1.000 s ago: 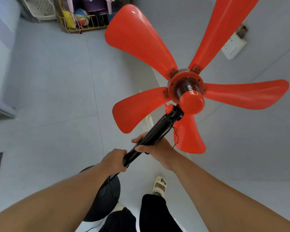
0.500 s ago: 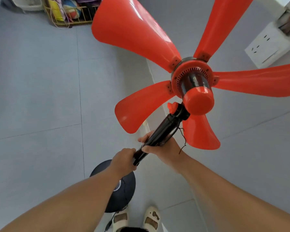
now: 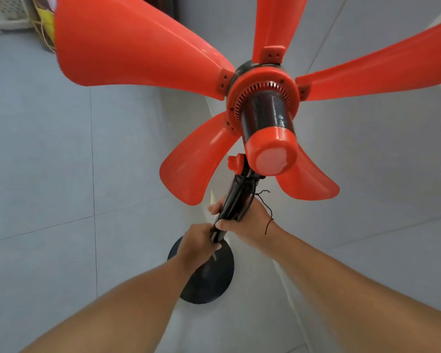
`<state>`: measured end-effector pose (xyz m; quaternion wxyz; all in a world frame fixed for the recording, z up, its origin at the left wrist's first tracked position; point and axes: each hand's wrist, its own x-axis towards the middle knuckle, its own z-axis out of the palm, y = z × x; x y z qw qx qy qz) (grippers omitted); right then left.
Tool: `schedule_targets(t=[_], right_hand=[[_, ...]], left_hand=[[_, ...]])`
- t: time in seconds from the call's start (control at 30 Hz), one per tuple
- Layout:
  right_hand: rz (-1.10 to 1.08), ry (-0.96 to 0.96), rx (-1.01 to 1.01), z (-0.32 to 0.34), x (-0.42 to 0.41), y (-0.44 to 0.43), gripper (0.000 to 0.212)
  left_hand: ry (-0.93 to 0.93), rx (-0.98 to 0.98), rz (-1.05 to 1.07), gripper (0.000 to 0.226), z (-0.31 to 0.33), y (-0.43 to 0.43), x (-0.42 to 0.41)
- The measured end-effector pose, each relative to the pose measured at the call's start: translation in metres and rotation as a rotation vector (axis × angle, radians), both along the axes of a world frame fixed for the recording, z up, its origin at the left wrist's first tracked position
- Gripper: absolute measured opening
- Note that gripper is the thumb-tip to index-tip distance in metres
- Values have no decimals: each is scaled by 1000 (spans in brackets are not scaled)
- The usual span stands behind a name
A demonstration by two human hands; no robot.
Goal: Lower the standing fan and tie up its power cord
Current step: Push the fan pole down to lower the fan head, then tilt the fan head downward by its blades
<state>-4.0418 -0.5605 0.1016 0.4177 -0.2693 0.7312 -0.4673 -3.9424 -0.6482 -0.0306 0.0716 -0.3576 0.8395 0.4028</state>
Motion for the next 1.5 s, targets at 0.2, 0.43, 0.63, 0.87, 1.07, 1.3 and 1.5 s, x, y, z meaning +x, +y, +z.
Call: schedule_targets(t=[0.2,0.43,0.63,0.87,1.07,1.3,1.5], right_hand=[[6,54,29,-21,-17,-11,34],[-71,119,-10,-39,-24,-8,40],[-121,97,-30,-43,-16,-1,45],[-104,66,157,-41,-22,3,38],[-97,-83,191,-26,-18,16,65],[-133,-111,263,19,-10,21,79],[-145,-106,255,61,-3,30,85]], left_hand=[[95,126,86,9,-21,-11,-16],[192,247,173,30,-23,-13,-23],[169,274,160,19,-17,-10,-21],[187,255,157,17,4,-10,-21],[152,203,128,22,29,-5,-20],[85,177,152,26,77,-1,-9],[125,205,201,34,118,-3,1]])
